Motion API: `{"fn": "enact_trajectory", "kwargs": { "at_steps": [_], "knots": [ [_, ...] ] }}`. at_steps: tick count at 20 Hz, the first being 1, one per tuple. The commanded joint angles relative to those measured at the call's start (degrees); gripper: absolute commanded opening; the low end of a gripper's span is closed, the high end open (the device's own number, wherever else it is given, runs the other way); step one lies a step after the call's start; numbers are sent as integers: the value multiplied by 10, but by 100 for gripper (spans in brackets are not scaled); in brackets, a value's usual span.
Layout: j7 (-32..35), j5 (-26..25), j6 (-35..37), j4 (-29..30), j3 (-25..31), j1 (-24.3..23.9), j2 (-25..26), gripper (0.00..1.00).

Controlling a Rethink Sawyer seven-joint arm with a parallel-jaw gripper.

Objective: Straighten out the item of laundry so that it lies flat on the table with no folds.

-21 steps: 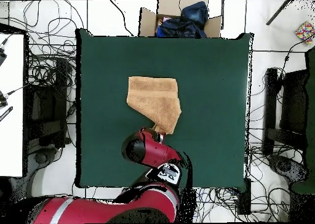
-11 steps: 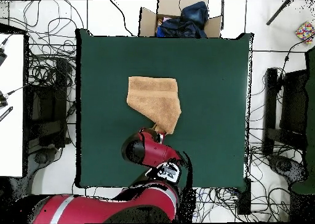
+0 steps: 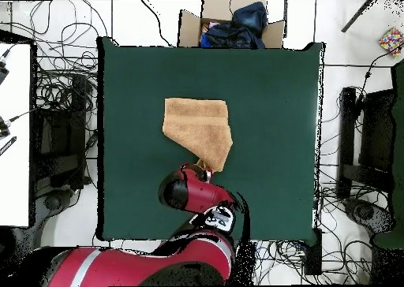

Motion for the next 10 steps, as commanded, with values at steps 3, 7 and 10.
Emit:
{"fn": "enact_trajectory", "kwargs": {
  "at_steps": [3, 7, 10],
  "knots": [
    [83, 5, 36, -53, 37, 4, 2, 0],
    [90, 10, 46, -45, 42, 6, -9, 0],
    [95, 15, 67, -31, 44, 3, -25, 0]
  ]
}}
